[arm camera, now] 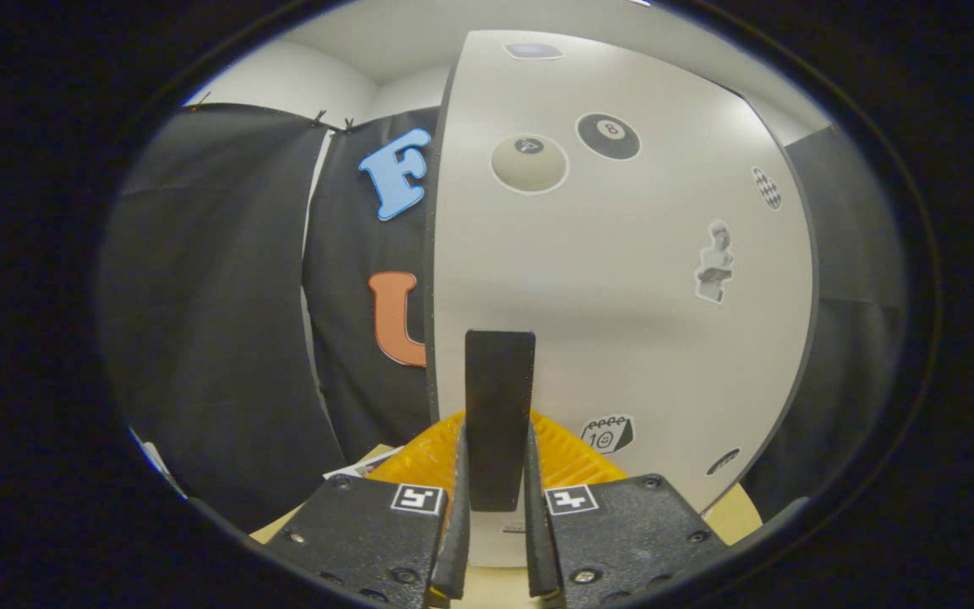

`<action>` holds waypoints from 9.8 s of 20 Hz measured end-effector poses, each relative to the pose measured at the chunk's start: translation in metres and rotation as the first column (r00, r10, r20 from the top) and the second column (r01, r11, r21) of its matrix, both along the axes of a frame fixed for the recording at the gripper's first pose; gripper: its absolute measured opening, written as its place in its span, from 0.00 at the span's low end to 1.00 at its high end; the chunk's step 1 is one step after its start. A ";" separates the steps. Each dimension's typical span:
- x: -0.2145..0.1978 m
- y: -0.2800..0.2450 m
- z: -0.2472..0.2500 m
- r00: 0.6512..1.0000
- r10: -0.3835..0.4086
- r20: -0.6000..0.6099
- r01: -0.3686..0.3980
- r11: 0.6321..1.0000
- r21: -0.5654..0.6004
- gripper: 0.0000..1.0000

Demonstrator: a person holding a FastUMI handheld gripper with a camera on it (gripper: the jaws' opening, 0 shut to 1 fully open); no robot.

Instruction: Open the shoe cabinet door, grab the shoes and put them into the shoe cabinet, then close the shoe cabinet door.

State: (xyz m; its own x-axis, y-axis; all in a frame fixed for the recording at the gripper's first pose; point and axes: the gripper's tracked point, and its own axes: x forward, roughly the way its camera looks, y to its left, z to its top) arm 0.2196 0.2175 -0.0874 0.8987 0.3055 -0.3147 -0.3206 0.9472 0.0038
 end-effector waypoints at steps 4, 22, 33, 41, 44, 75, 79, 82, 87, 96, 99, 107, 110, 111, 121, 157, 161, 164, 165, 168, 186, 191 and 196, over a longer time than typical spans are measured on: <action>-0.023 -0.010 0.005 0.998 0.062 -0.018 -0.062 0.998 0.010 0.31; -0.105 -0.083 0.023 0.969 0.246 0.004 -0.246 0.969 0.034 0.30; -0.136 -0.154 0.034 0.979 0.203 0.025 -0.204 0.978 0.040 0.29; -0.140 -0.207 0.038 0.995 0.085 0.044 -0.085 0.996 -0.003 0.23; -0.138 -0.242 0.040 0.997 0.003 0.072 0.000 0.999 -0.039 0.15; -0.206 -0.189 -0.109 0.980 -0.134 0.147 0.127 0.990 0.062 1.00; -0.181 -0.164 -0.149 0.977 -0.141 0.161 0.136 0.990 0.041 1.00; -0.159 -0.146 -0.195 0.980 -0.131 0.148 0.134 0.991 -0.014 1.00; -0.129 -0.111 -0.299 0.995 -0.088 -0.048 0.085 0.994 -0.071 1.00; -0.123 -0.084 -0.398 0.943 -0.065 -0.328 0.051 0.997 -0.052 0.93; -0.124 -0.082 -0.423 0.905 -0.081 -0.418 0.076 0.997 -0.029 0.83; -0.109 -0.090 -0.449 0.884 -0.094 -0.459 0.166 0.979 0.121 0.09; -0.122 -0.097 -0.441 0.890 -0.094 -0.447 0.162 0.980 0.117 0.07; -0.123 -0.101 -0.435 0.895 -0.100 -0.435 0.162 0.981 0.108 0.07; -0.129 -0.110 -0.323 0.948 -0.123 -0.295 0.152 0.985 0.077 0.07; 0.200 -0.063 -0.066 0.986 -0.129 0.105 0.143 0.979 -0.143 0.08; 0.241 -0.074 -0.106 0.989 -0.146 0.028 0.149 0.975 -0.164 0.08; 0.263 -0.078 -0.133 0.991 -0.136 -0.007 0.133 0.974 -0.183 0.08; 0.271 -0.077 -0.138 0.991 -0.130 -0.003 0.127 0.973 -0.191 0.08; 0.279 -0.072 -0.142 0.994 -0.106 0.005 0.105 0.975 -0.193 0.09; 0.200 -0.041 -0.078 0.995 -0.087 -0.056 0.087 0.996 -0.013 0.86; 0.130 -0.041 -0.019 0.996 -0.092 -0.002 0.092 0.996 0.013 1.00; 0.033 -0.068 0.063 0.990 -0.090 0.105 0.094 0.995 -0.033 1.00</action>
